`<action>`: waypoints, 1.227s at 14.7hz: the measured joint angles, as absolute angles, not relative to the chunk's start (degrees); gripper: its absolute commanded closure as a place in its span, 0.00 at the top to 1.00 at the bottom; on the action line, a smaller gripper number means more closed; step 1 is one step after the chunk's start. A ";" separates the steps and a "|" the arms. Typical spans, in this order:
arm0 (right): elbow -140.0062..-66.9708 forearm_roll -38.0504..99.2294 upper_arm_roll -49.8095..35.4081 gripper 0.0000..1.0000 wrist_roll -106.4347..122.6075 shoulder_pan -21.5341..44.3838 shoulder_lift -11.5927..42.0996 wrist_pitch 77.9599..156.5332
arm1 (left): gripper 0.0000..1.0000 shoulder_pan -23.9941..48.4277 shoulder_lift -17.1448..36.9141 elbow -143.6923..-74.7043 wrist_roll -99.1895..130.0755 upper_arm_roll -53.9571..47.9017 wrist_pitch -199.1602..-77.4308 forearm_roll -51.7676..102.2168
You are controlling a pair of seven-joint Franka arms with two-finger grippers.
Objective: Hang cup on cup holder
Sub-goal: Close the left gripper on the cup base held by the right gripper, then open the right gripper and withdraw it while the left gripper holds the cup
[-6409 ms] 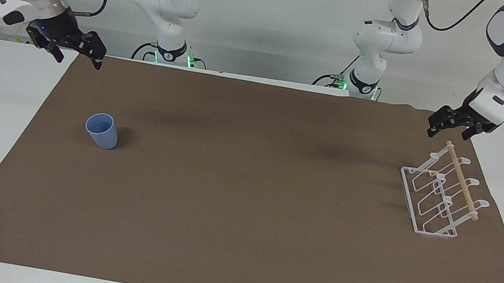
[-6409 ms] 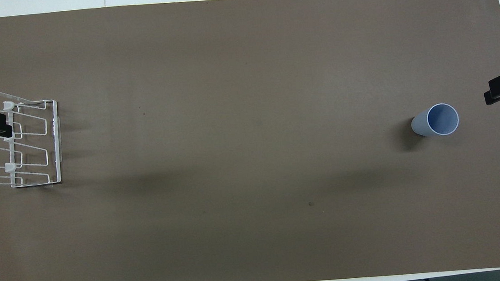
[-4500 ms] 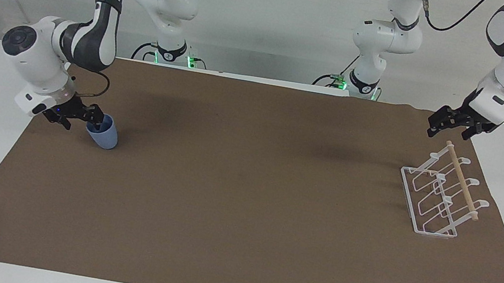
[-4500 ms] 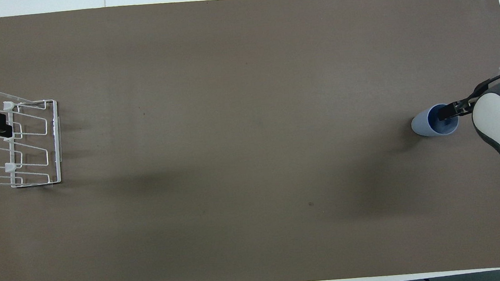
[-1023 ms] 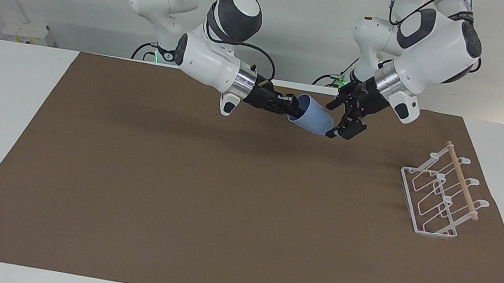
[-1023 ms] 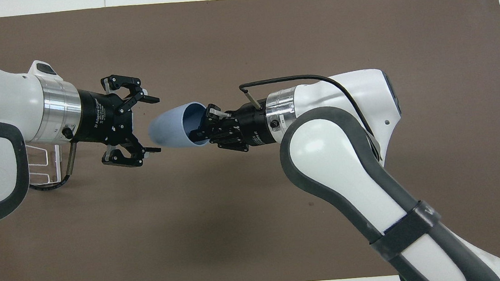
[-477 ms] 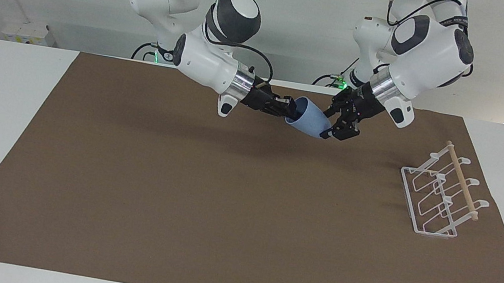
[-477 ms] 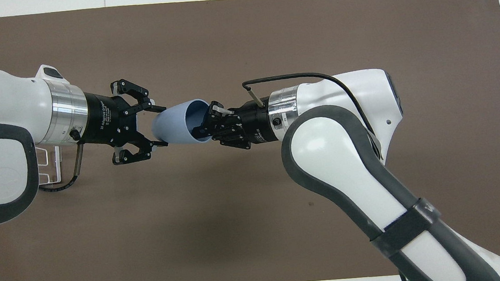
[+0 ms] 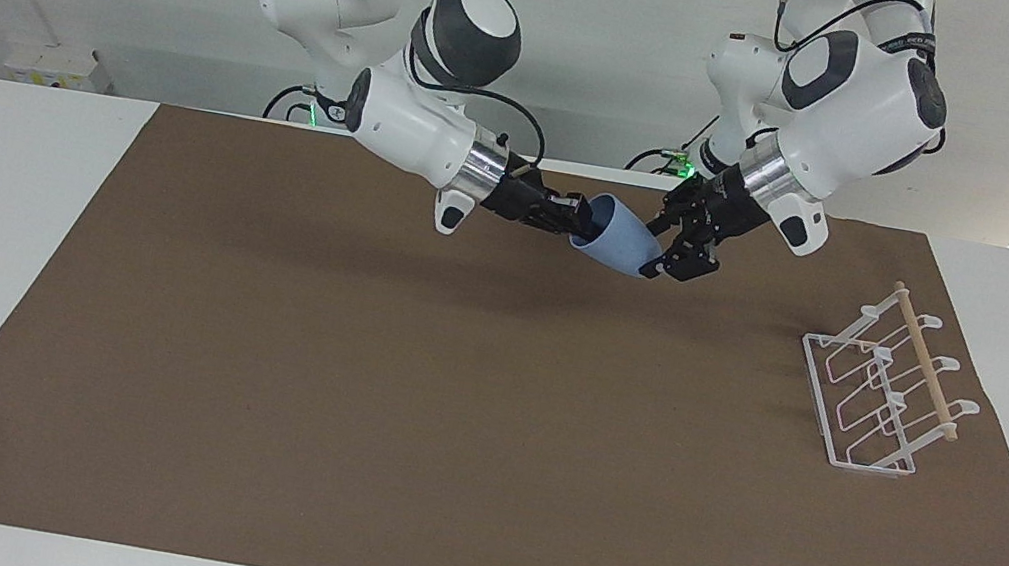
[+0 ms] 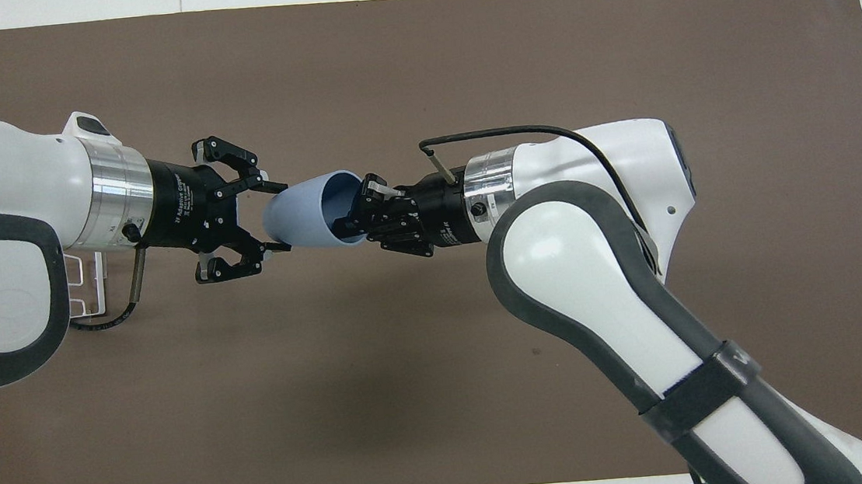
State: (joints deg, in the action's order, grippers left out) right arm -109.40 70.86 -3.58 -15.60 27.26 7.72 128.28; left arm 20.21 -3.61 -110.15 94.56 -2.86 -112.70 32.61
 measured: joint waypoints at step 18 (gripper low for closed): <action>-107.73 41.55 -2.79 0.99 -5.75 2.21 3.55 108.55 | 0.00 22.38 -3.57 -109.92 95.06 -3.26 -107.23 8.20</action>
